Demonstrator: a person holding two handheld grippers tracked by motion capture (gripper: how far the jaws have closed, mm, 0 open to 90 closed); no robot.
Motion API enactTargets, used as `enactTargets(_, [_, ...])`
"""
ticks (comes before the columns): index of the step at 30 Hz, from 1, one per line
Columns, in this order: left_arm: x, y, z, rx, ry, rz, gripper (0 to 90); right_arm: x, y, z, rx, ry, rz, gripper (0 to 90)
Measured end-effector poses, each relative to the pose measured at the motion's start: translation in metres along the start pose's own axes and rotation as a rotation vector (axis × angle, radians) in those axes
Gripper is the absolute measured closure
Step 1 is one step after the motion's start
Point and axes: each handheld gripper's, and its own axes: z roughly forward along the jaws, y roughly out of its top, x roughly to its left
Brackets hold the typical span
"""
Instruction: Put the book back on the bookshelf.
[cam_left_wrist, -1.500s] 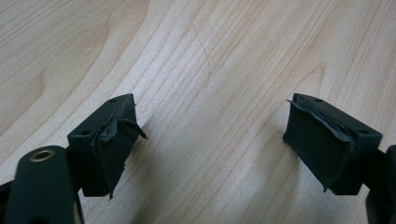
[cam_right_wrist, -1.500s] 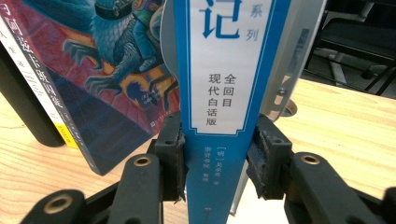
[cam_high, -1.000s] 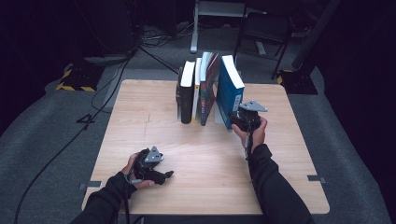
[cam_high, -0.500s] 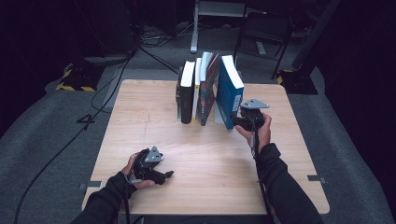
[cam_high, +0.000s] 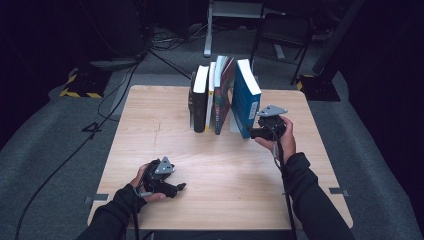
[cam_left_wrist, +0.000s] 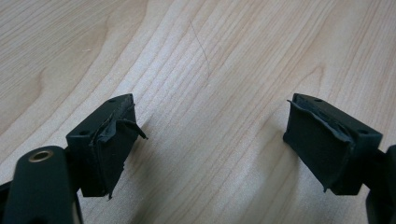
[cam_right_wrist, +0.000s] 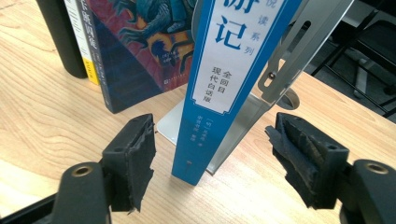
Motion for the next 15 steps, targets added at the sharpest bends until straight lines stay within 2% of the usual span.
enactTargets(15, [0.000,0.000,0.000,0.001,0.001,0.000,17.0,-0.005,-0.007,-0.020,0.031,0.018,-0.059,27.6])
